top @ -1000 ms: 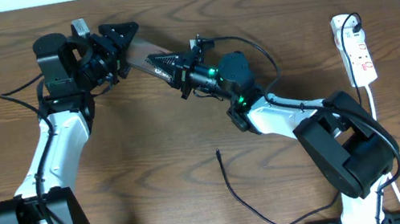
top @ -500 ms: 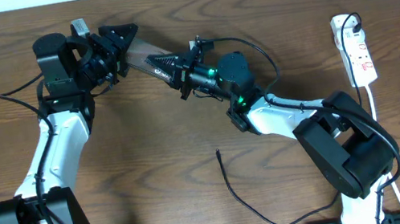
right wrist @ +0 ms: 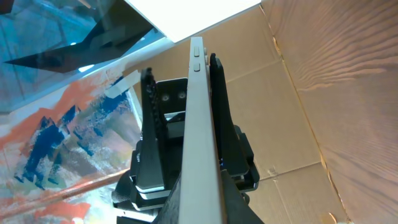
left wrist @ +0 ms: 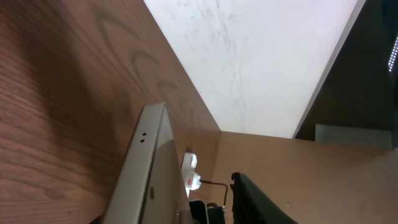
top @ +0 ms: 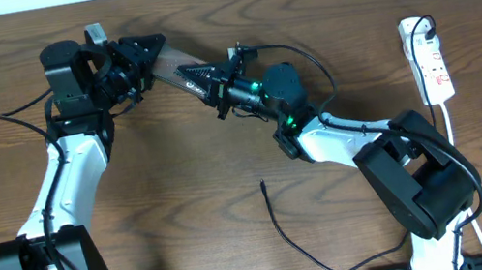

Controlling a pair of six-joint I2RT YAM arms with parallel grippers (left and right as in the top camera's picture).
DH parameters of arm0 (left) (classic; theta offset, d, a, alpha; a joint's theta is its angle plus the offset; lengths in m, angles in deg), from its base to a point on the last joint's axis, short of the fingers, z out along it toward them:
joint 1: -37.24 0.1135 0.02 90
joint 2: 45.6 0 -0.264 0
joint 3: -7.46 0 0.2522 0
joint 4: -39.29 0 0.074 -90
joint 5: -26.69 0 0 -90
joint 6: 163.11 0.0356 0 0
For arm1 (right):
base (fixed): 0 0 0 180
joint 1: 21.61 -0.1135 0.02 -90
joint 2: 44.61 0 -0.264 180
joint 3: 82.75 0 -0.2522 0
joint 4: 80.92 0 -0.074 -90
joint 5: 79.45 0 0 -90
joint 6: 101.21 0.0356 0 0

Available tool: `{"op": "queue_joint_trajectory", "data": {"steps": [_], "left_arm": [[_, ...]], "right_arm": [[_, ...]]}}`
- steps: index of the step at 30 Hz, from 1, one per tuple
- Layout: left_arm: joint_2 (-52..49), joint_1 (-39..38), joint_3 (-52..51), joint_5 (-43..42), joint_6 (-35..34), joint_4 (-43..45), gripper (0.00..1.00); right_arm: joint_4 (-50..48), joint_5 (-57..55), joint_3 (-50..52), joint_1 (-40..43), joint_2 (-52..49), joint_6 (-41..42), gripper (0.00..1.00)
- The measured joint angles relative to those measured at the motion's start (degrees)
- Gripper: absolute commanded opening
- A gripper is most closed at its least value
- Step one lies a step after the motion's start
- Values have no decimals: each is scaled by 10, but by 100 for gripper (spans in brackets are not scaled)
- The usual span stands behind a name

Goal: Plug charger to phone and switch on socket

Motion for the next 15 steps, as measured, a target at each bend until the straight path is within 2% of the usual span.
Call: {"op": "queue_joint_trajectory", "data": {"steps": [4, 7, 15], "left_arm": [[0, 0, 0, 3, -2, -2, 14], [0, 0, -1, 6, -1, -3, 9], [0, 1, -1, 6, -13, -3, 8]], "right_arm": [[-4, -5, 0, -1, 0, 0, 2], [-7, -8, -2, -2, 0, 0, 2], [-7, -9, -3, -2, 0, 0, 2]]}}
